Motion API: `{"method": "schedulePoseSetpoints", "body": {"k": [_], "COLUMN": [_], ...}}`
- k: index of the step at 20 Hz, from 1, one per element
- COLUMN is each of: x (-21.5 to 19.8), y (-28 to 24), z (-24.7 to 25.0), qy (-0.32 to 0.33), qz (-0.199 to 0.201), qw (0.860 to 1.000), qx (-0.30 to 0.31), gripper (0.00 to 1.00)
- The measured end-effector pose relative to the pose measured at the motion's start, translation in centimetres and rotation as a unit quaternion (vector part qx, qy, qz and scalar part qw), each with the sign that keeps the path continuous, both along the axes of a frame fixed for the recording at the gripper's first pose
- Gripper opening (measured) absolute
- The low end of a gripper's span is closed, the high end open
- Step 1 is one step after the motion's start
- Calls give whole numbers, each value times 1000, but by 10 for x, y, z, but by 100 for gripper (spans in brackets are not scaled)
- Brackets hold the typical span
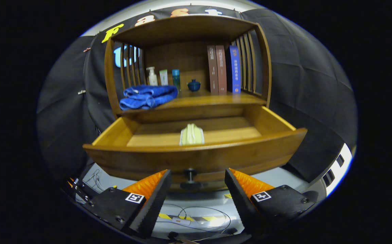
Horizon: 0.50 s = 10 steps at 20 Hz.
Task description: Pull open the drawer, take out the items inside it, and place them on the countertop above the cabinet.
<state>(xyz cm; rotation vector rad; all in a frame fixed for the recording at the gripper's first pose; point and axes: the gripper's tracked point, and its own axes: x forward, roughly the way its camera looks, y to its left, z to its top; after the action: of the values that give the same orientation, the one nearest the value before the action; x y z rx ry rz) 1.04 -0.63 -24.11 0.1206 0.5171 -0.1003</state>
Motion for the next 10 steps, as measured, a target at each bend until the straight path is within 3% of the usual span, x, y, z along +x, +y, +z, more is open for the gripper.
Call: {"method": "schedulePoseSetpoints", "body": {"k": [4, 7, 10], "x": [61, 115, 153], "y": [-4, 4, -4], "z": [54, 50, 29], "qy": [-30, 8, 68], "qz": [6, 22, 14], "qw": [999, 998, 997], "qx": [27, 51, 31], "gripper": [99, 99, 99]}}
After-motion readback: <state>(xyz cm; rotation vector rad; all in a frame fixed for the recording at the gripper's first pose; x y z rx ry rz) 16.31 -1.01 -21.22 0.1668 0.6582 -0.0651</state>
